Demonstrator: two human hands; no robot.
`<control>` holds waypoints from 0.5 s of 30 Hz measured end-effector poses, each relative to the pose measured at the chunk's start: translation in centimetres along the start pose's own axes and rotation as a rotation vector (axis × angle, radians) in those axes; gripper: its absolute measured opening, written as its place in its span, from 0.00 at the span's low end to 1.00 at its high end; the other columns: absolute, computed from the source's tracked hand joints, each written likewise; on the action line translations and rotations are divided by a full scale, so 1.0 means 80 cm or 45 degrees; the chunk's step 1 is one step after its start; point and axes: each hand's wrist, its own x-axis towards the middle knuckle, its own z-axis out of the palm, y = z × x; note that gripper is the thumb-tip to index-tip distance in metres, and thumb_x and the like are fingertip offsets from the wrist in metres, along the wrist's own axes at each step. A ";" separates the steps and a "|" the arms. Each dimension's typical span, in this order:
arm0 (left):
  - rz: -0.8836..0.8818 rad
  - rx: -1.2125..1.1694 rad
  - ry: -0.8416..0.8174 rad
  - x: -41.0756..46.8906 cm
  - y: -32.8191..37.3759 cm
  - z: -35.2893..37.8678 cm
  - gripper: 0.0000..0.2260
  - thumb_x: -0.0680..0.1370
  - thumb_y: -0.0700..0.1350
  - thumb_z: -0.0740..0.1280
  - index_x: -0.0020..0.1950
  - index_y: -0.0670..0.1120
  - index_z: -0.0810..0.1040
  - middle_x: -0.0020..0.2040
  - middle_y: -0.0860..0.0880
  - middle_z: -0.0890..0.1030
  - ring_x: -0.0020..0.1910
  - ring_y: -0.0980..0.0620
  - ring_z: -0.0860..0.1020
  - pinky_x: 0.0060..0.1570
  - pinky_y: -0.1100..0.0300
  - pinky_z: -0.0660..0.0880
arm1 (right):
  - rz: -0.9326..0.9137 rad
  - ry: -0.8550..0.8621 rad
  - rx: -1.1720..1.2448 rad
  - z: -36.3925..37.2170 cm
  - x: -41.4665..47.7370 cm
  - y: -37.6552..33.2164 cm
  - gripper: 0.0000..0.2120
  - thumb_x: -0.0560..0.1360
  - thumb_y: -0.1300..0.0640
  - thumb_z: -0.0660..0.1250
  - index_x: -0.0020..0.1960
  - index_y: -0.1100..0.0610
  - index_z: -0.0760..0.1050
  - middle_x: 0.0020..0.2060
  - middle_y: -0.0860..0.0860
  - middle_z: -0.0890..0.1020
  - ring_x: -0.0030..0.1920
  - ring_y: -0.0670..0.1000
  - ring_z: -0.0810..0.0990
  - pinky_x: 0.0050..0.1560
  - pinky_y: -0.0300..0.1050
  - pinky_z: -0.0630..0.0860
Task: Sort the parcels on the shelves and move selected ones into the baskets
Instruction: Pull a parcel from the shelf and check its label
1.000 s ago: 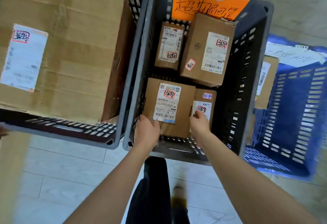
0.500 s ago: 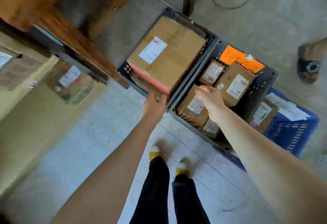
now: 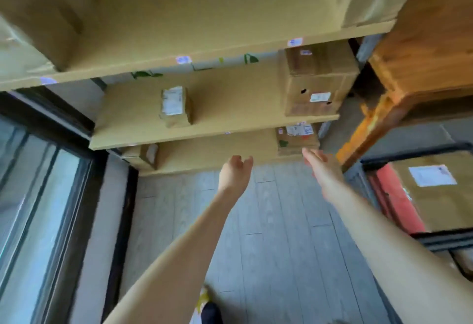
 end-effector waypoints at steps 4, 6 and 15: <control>-0.102 -0.028 0.102 0.049 -0.106 -0.141 0.13 0.79 0.48 0.58 0.35 0.47 0.63 0.32 0.50 0.66 0.33 0.50 0.65 0.35 0.58 0.61 | -0.011 -0.101 -0.108 0.164 -0.022 -0.017 0.24 0.75 0.53 0.64 0.57 0.75 0.68 0.41 0.66 0.72 0.42 0.59 0.72 0.38 0.41 0.61; -0.167 -0.080 0.132 0.071 -0.155 -0.194 0.08 0.78 0.48 0.59 0.43 0.45 0.70 0.38 0.47 0.72 0.40 0.48 0.69 0.40 0.59 0.64 | 0.016 -0.121 -0.149 0.233 -0.029 -0.016 0.22 0.76 0.53 0.64 0.54 0.75 0.69 0.45 0.68 0.74 0.48 0.62 0.75 0.41 0.42 0.62; -0.384 -0.152 0.232 0.165 -0.322 -0.303 0.21 0.79 0.50 0.60 0.67 0.38 0.69 0.62 0.41 0.77 0.62 0.43 0.74 0.60 0.55 0.70 | 0.087 -0.283 -0.274 0.451 0.002 0.026 0.16 0.75 0.54 0.65 0.57 0.65 0.74 0.55 0.60 0.79 0.59 0.58 0.76 0.49 0.41 0.66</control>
